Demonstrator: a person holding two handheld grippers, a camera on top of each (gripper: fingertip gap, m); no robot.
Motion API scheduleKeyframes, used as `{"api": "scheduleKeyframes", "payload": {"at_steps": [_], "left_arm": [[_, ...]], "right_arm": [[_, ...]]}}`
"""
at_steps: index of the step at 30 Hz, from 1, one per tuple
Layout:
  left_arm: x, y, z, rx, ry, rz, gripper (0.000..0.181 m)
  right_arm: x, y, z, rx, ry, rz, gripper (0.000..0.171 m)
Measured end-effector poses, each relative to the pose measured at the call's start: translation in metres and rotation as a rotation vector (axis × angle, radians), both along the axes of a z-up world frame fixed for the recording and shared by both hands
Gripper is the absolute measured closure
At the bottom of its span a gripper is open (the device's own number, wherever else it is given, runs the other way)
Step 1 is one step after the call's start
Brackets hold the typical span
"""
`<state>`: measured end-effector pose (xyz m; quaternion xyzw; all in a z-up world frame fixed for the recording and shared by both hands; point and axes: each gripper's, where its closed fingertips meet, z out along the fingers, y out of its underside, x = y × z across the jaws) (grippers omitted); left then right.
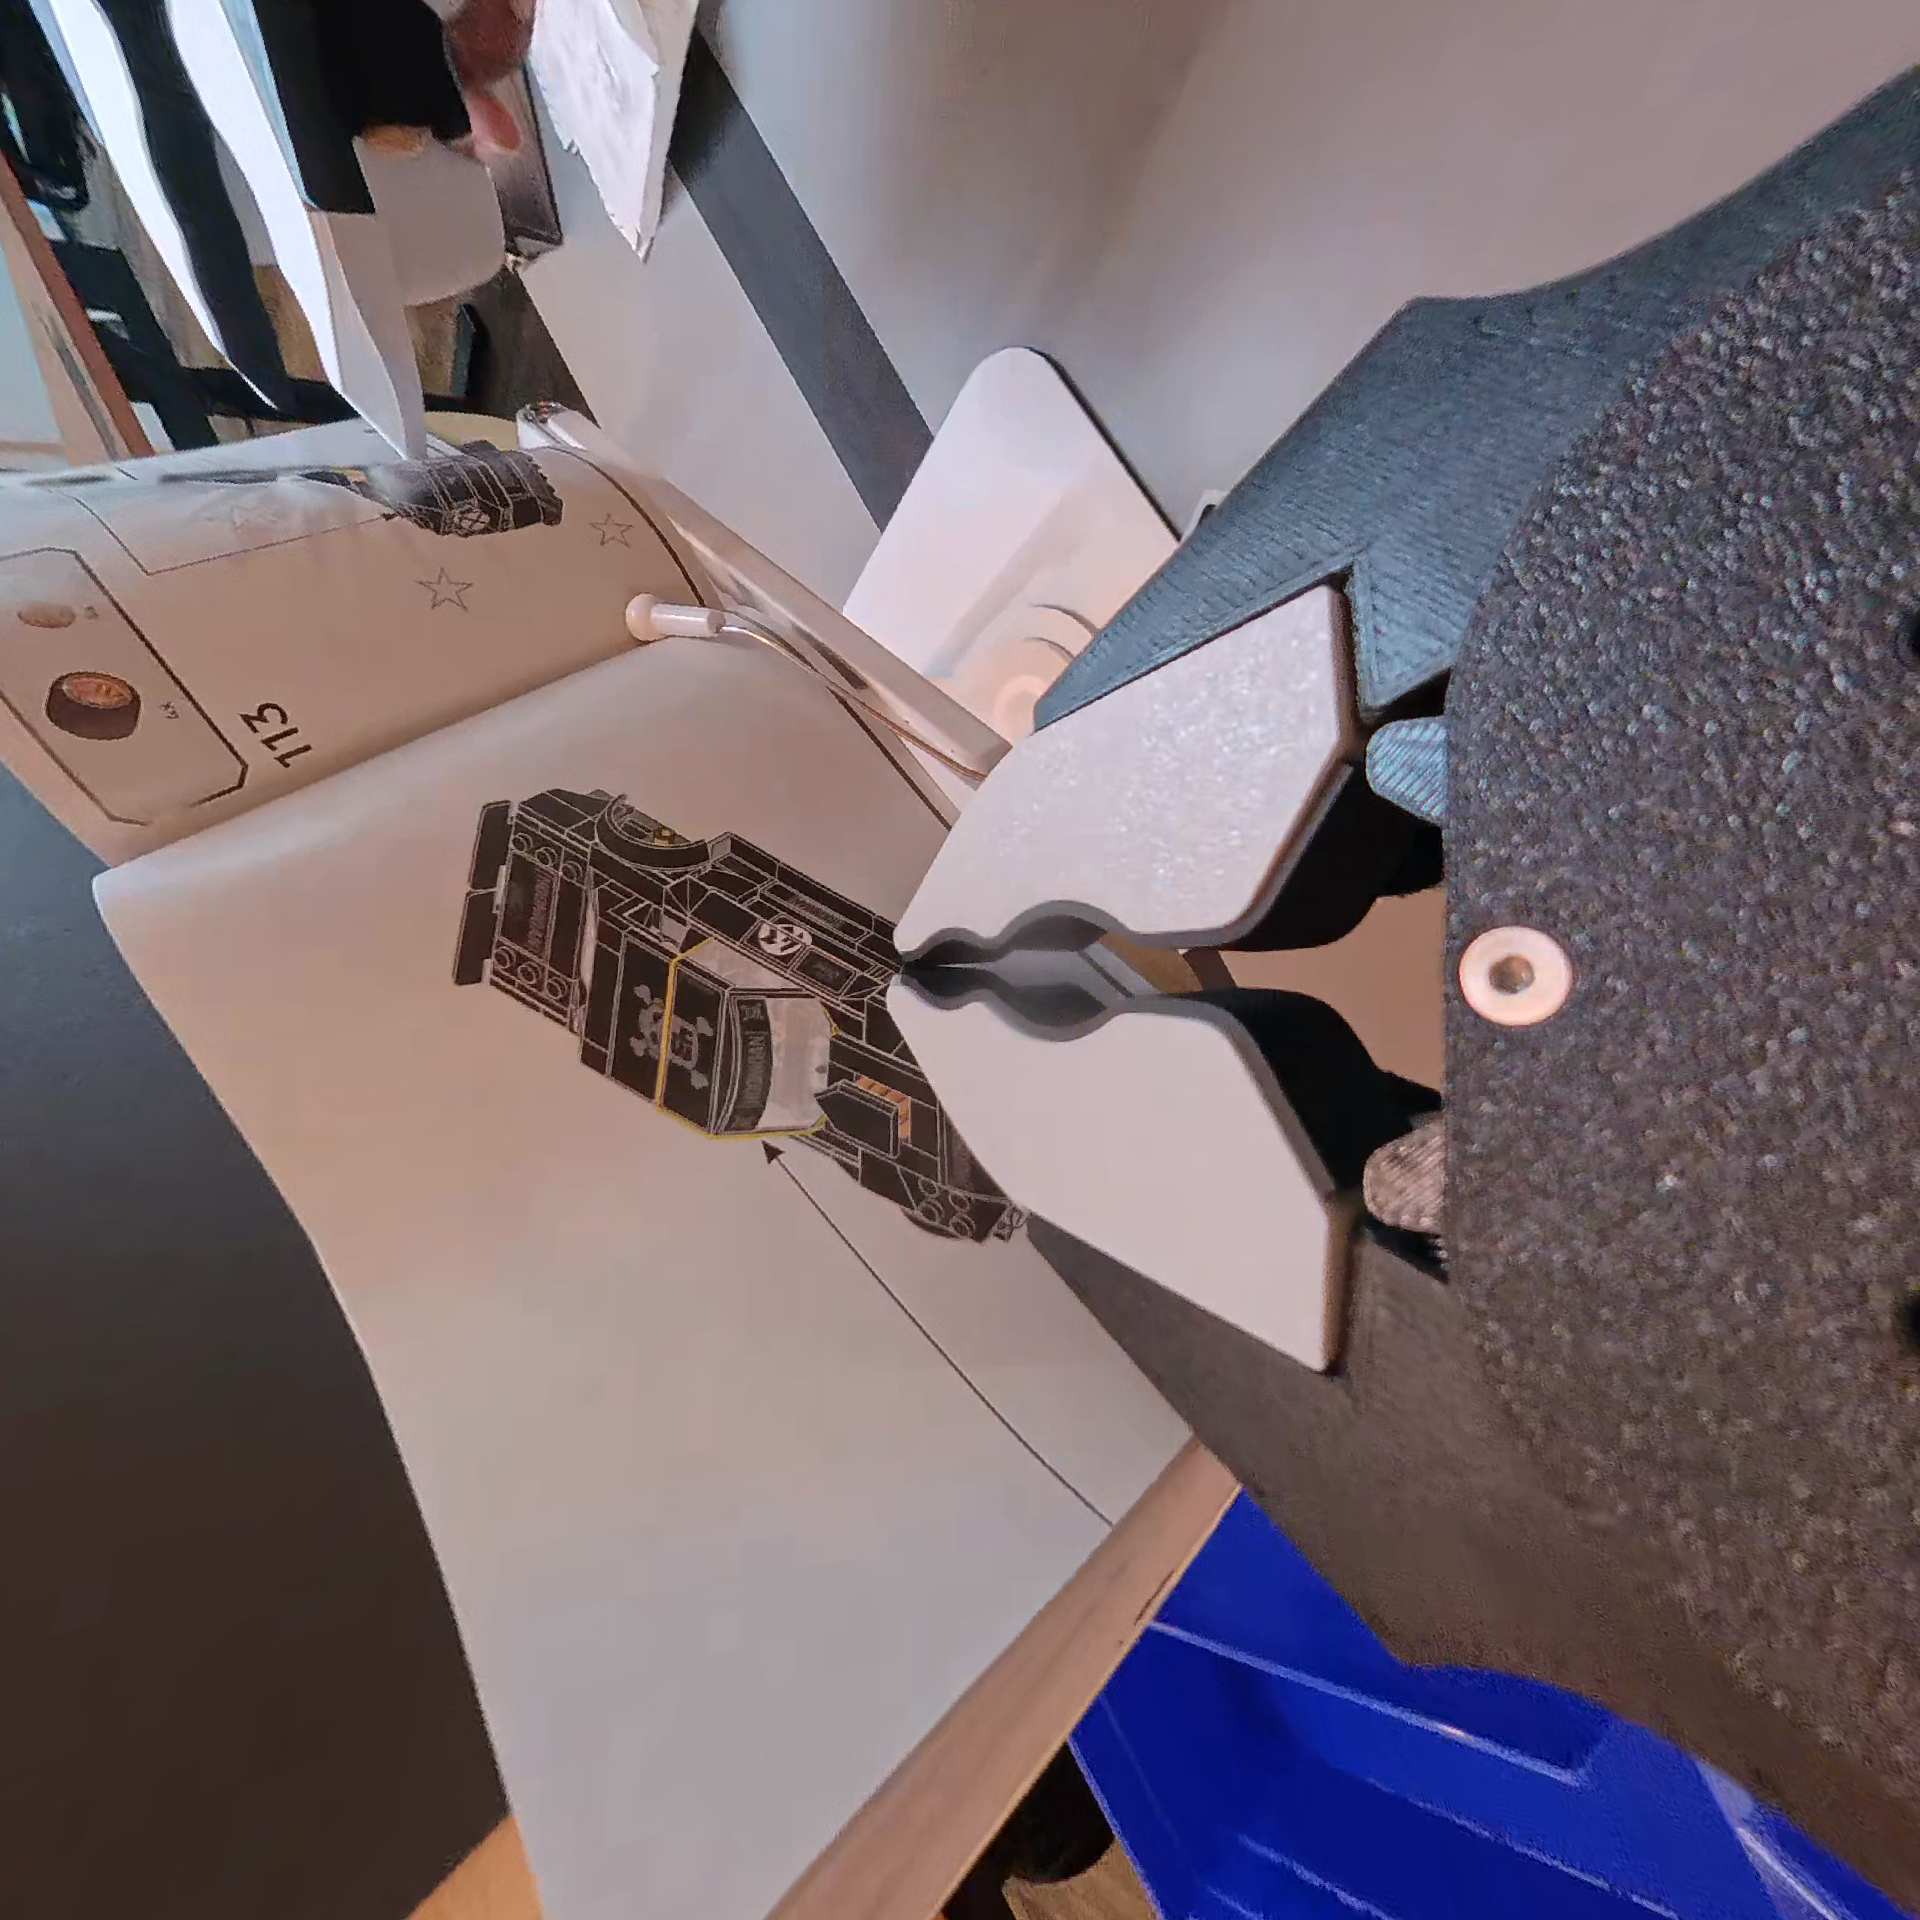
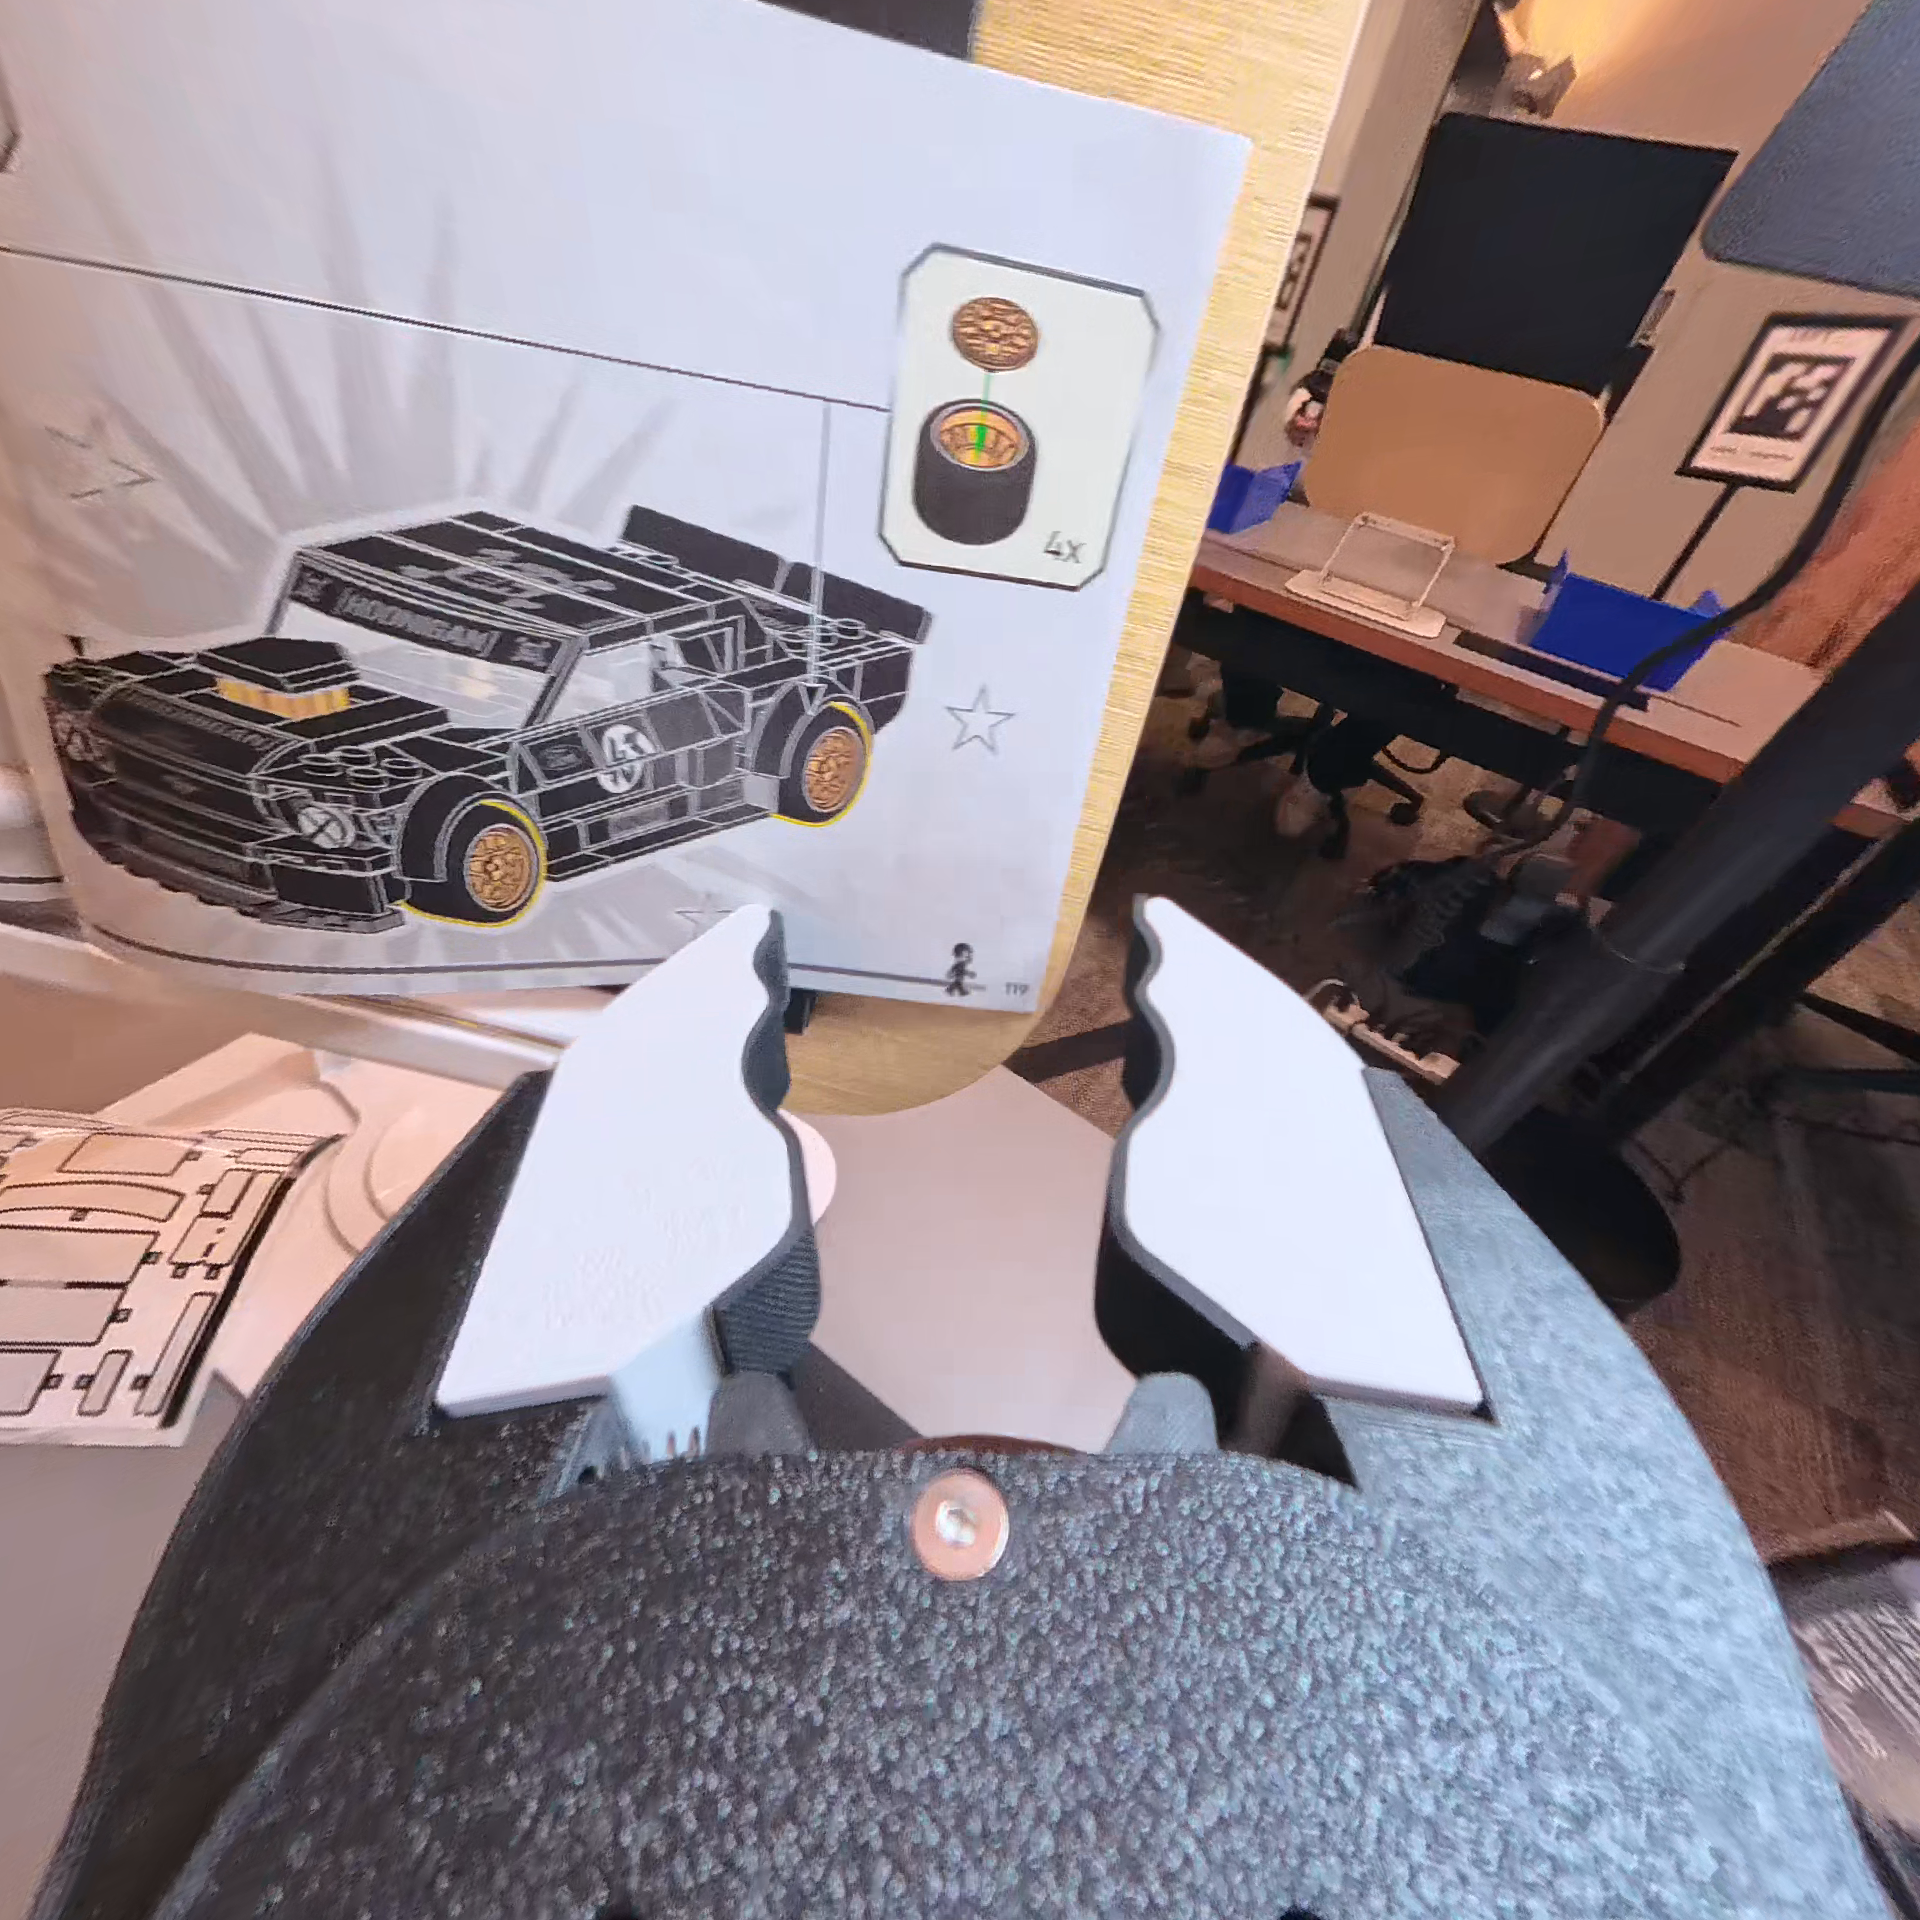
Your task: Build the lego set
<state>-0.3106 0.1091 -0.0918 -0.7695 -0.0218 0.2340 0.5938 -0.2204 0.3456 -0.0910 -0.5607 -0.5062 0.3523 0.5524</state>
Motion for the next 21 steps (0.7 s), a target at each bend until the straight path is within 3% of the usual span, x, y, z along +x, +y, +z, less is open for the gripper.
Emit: {"api": "scheduleKeyframes", "payload": {"at_steps": [3, 6, 12, 16, 21], "left_arm": [[-0.004, 0.001, 0.001, 0.014, -0.025, -0.022, 0.181], [-0.007, 0.002, 0.001, 0.02, -0.045, -0.041, 0.181], [-0.013, 0.0, 0.0, 0.035, -0.069, -0.04, 0.18], [-0.008, 0.0, 0.001, 0.046, -0.082, -0.052, 0.162], [0.015, -0.017, 0.013, 0.137, -0.136, -0.105, 0.153]], "right_arm": [[-0.006, 0.004, -0.006, -0.153, 0.0, 0.088, 0.092], [-0.007, -0.008, -0.011, -0.315, 0.004, 0.228, 0.109], [0.006, -0.016, -0.012, -0.276, 0.047, 0.175, 0.117], [0.009, -0.018, -0.011, -0.239, 0.043, 0.148, 0.116], [0.028, -0.02, 0.0, -0.184, 0.052, 0.133, 0.099]]}}
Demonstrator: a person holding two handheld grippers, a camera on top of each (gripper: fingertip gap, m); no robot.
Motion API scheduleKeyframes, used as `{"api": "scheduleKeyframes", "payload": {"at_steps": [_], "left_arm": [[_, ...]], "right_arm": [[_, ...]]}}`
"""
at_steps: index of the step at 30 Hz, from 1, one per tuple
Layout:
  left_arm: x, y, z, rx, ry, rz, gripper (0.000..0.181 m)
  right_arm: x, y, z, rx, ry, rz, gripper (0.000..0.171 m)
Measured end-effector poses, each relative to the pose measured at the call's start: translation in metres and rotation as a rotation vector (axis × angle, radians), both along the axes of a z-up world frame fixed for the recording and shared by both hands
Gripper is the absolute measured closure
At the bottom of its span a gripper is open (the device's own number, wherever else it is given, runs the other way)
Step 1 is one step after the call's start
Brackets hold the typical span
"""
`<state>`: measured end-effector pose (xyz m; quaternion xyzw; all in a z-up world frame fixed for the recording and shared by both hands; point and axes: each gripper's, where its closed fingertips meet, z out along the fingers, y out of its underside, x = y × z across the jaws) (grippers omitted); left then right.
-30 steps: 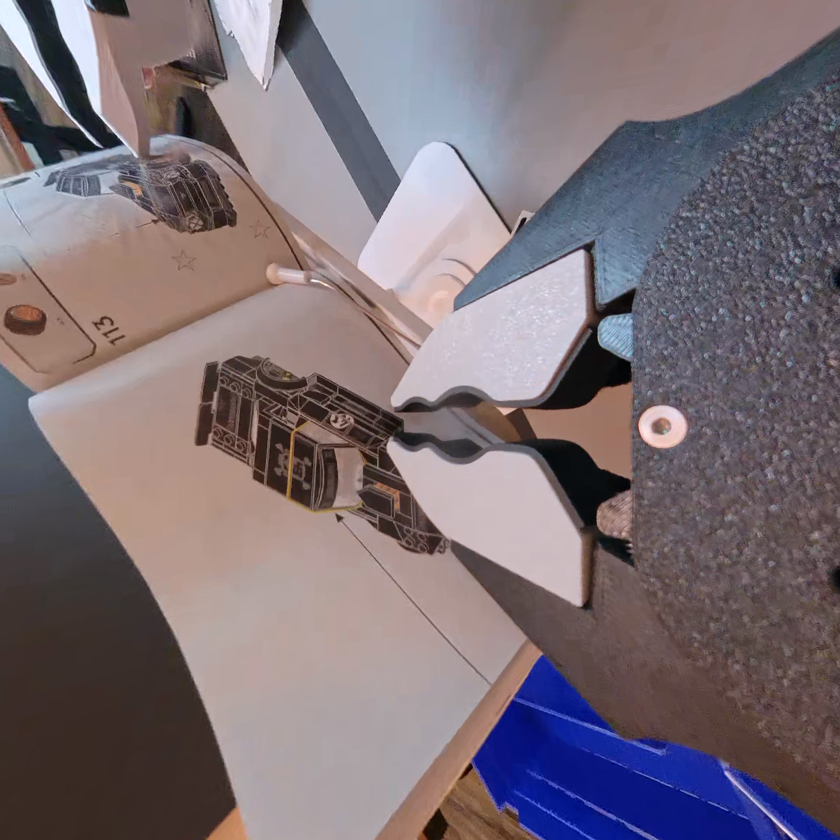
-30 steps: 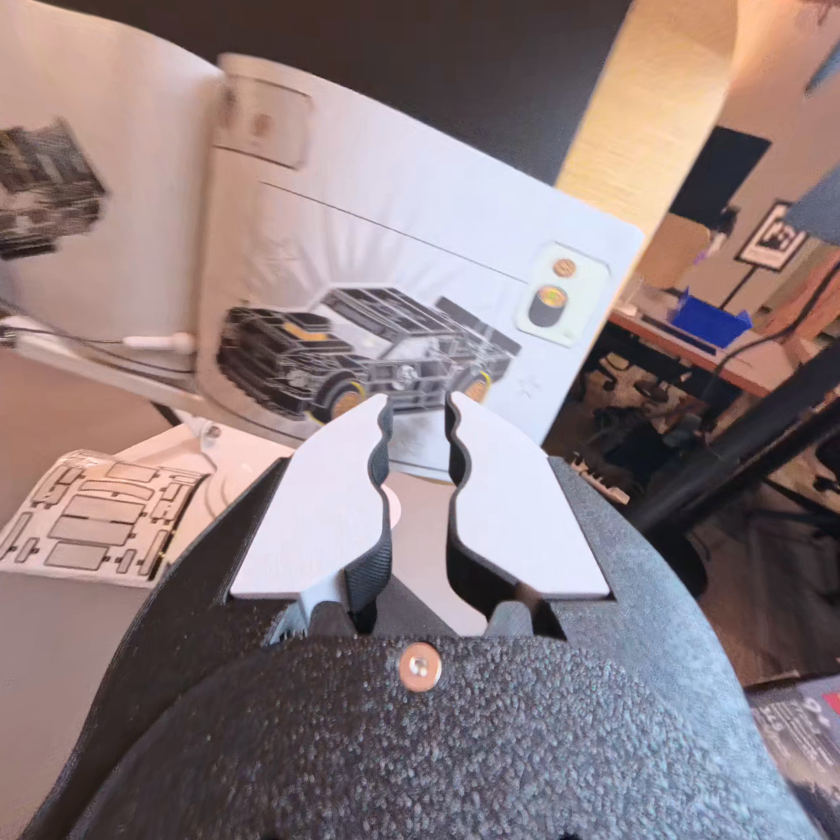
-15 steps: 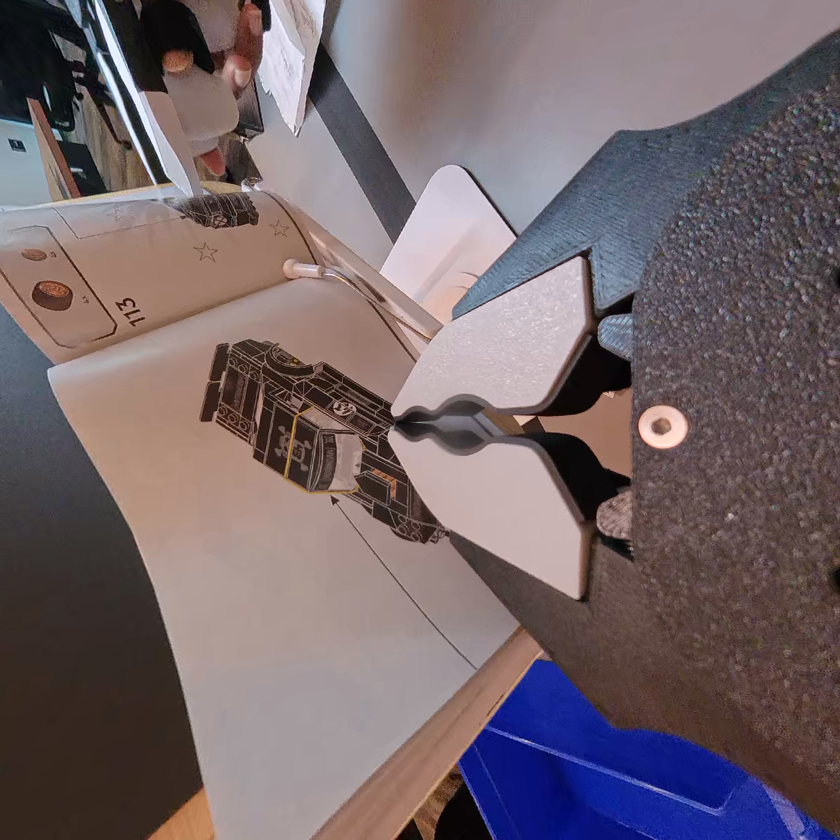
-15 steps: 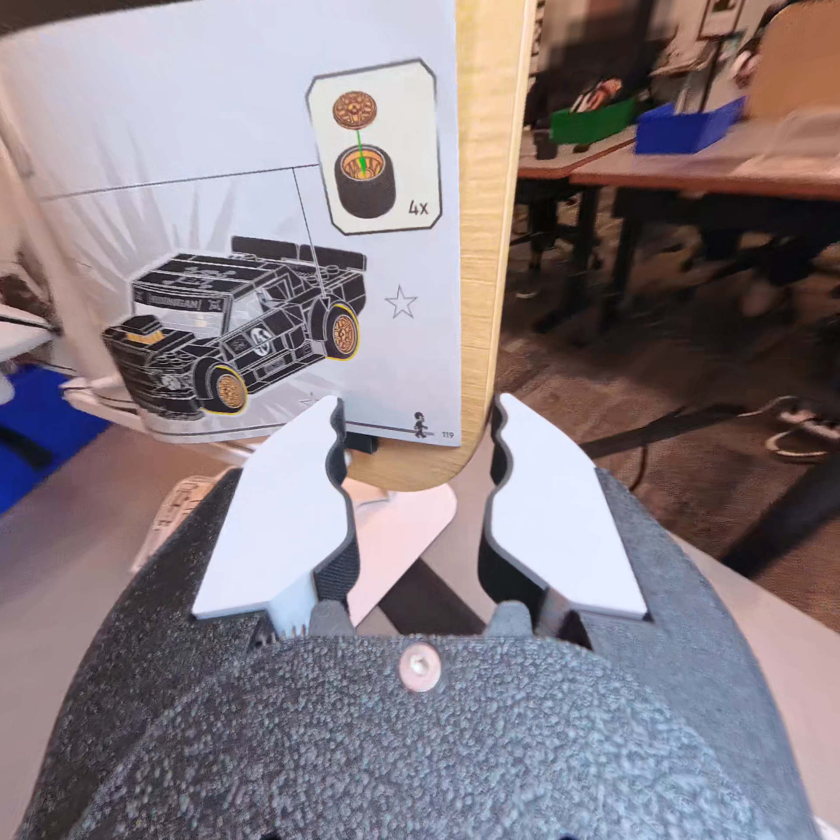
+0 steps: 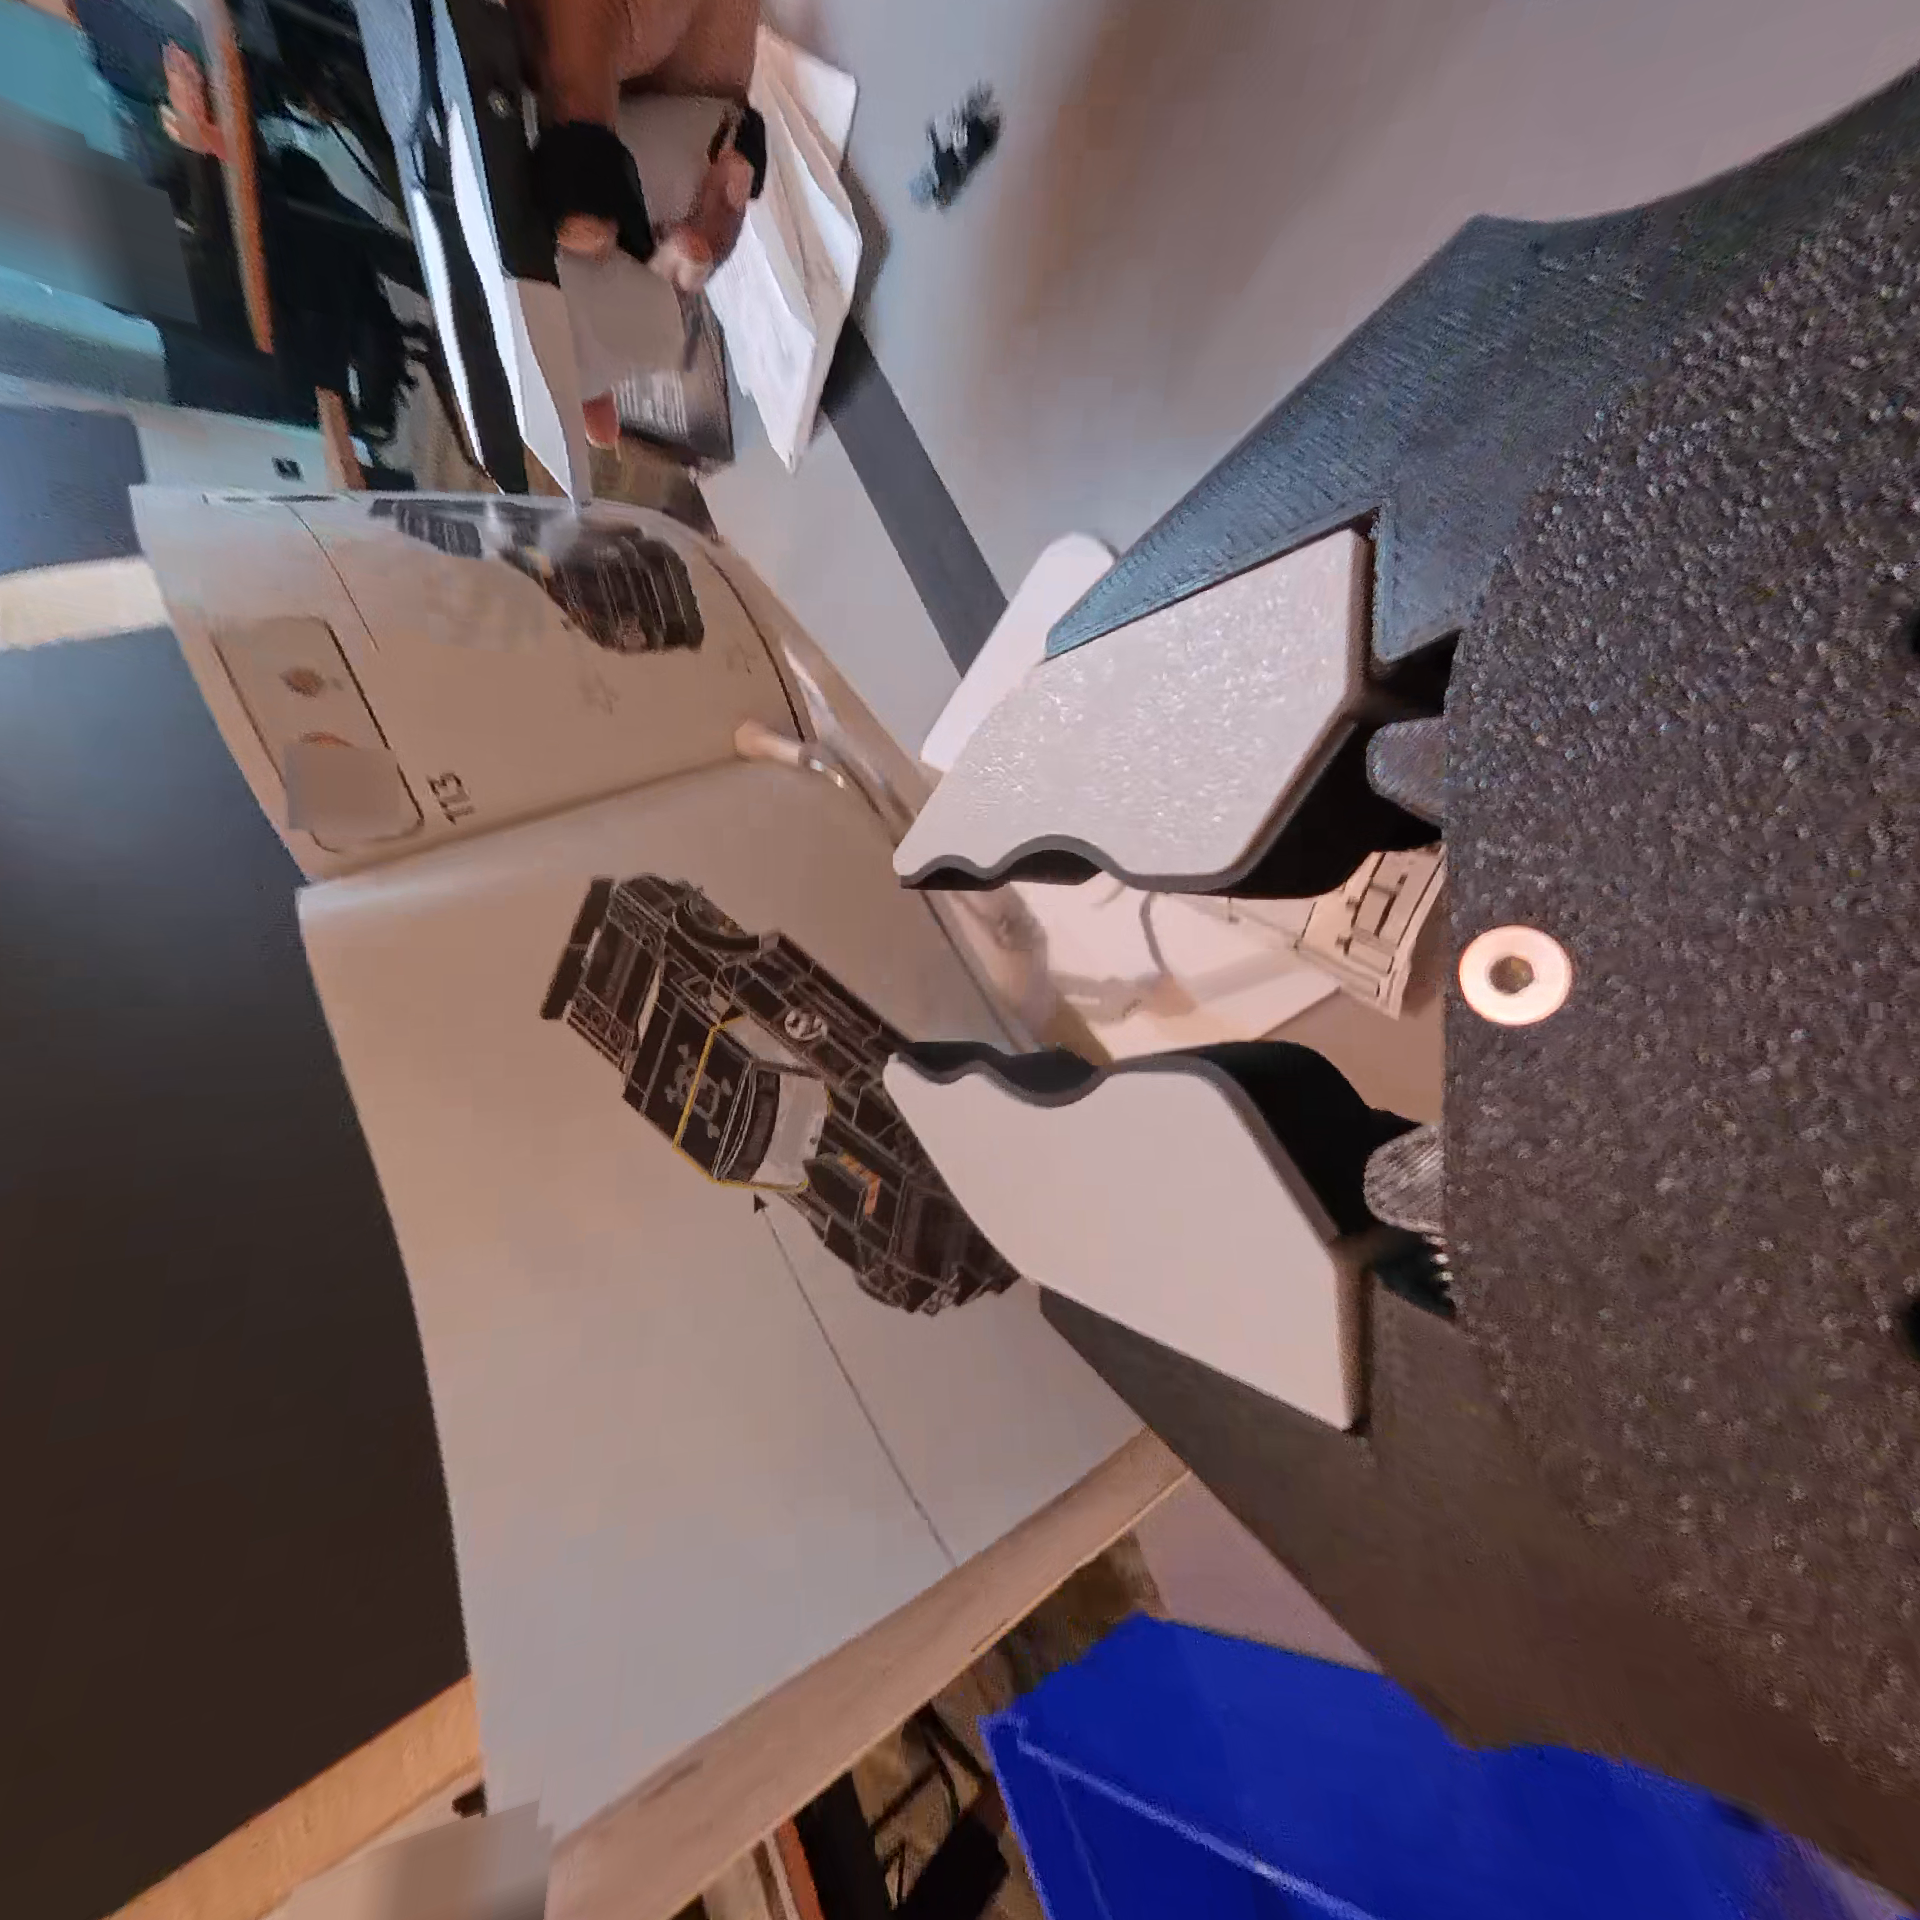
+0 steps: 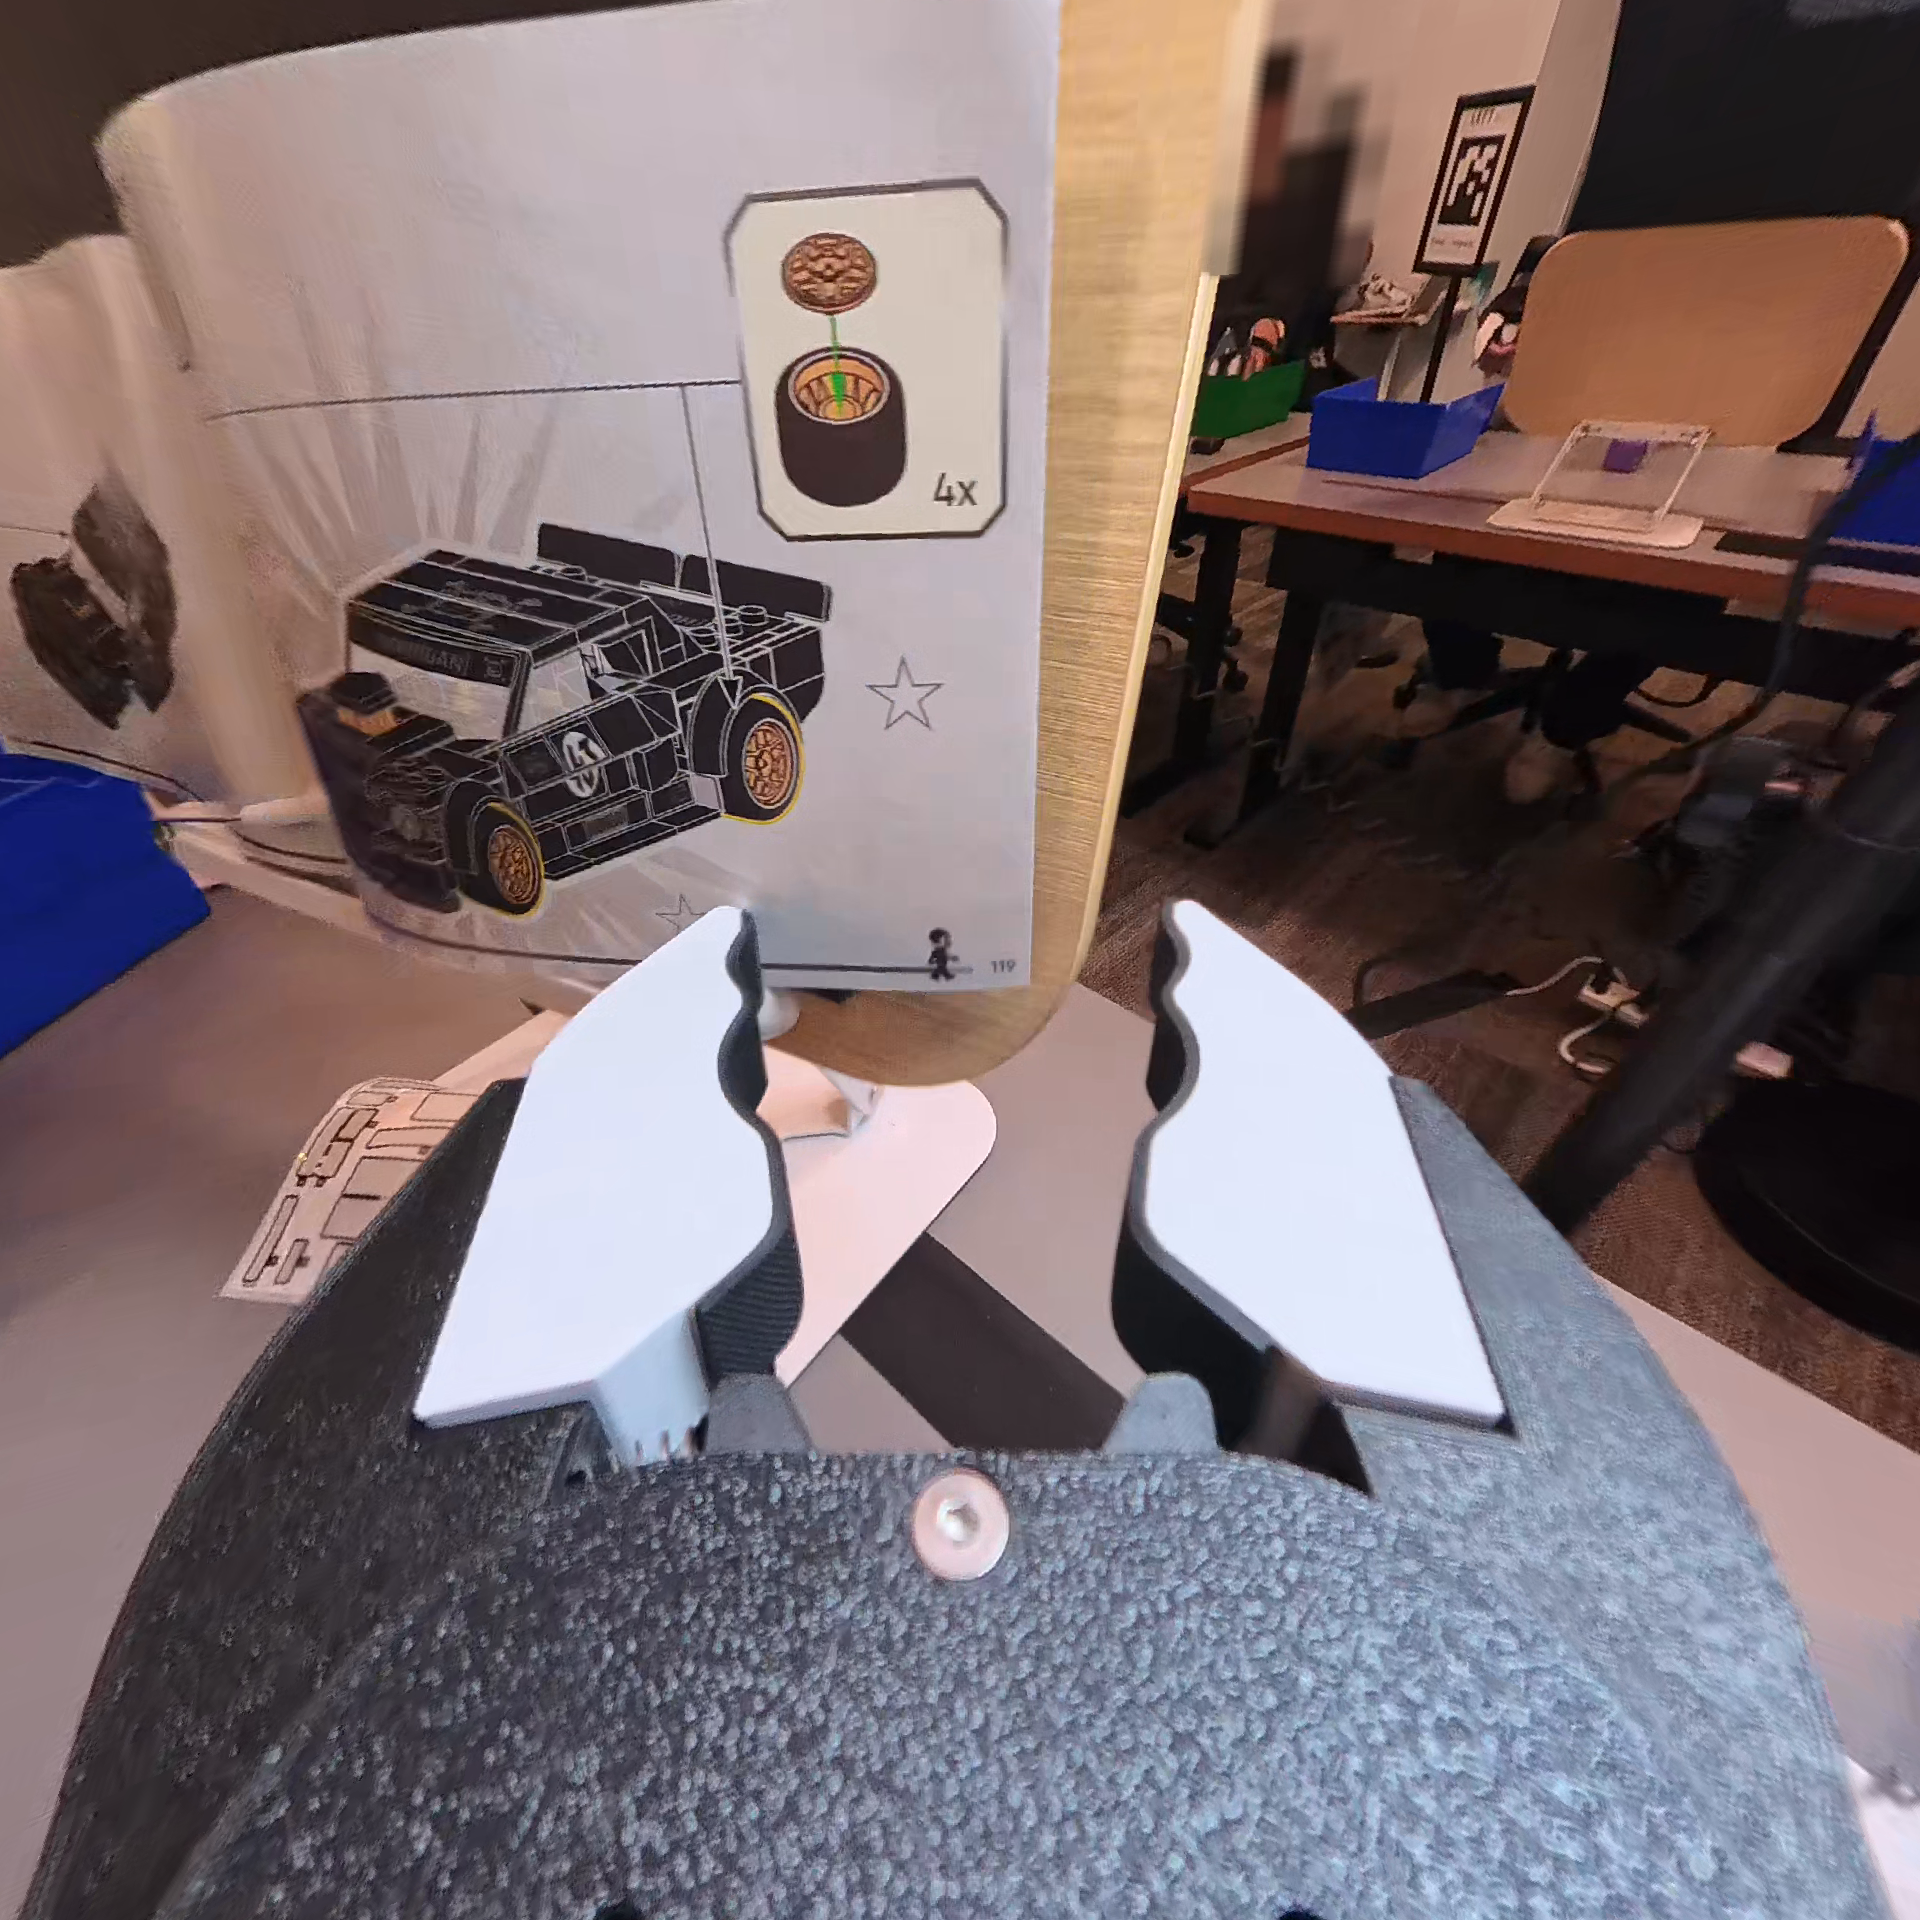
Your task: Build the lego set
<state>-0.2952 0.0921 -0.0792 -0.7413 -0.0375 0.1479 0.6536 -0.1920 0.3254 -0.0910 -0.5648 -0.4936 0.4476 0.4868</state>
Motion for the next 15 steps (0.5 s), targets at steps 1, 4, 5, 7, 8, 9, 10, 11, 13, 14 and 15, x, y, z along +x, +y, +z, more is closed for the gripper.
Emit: {"api": "scheduleKeyframes", "payload": {"at_steps": [1, 4, 5, 7, 8, 9, 10, 11, 13, 14, 15], "left_arm": [[0.006, -0.006, 0.0, 0.009, -0.014, -0.015, 0.153], [0.03, -0.024, -0.007, 0.006, -0.06, -0.084, 0.153], [0.04, -0.03, -0.013, -0.013, -0.075, -0.113, 0.153], [0.063, -0.041, -0.029, -0.068, -0.105, -0.187, 0.152], [0.077, -0.047, -0.039, -0.099, -0.114, -0.231, 0.151], [0.09, -0.053, -0.049, -0.128, -0.118, -0.273, 0.151], [0.102, -0.059, -0.059, -0.155, -0.121, -0.308, 0.15], [0.114, -0.065, -0.069, -0.176, -0.129, -0.345, 0.149], [0.141, -0.075, -0.088, -0.22, -0.164, -0.443, 0.148], [0.152, -0.079, -0.097, -0.243, -0.175, -0.48, 0.147], [0.16, -0.082, -0.107, -0.267, -0.176, -0.507, 0.145]], "right_arm": [[0.009, -0.003, 0.003, 0.012, 0.007, -0.005, 0.097], [0.047, -0.02, 0.011, 0.062, 0.024, -0.008, 0.097], [0.061, -0.029, 0.013, 0.083, 0.026, -0.003, 0.097], [0.091, -0.051, 0.015, 0.114, 0.025, 0.005, 0.1], [0.106, -0.063, 0.014, 0.126, 0.016, 0.011, 0.101], [0.121, -0.076, 0.011, 0.138, 0.005, 0.023, 0.103], [0.135, -0.09, 0.007, 0.148, -0.012, 0.044, 0.107], [0.148, -0.106, -0.001, 0.153, -0.038, 0.079, 0.114], [0.168, -0.138, -0.021, 0.151, -0.106, 0.145, 0.12], [0.174, -0.153, -0.03, 0.15, -0.129, 0.169, 0.121], [0.179, -0.169, -0.038, 0.146, -0.139, 0.202, 0.122]]}}
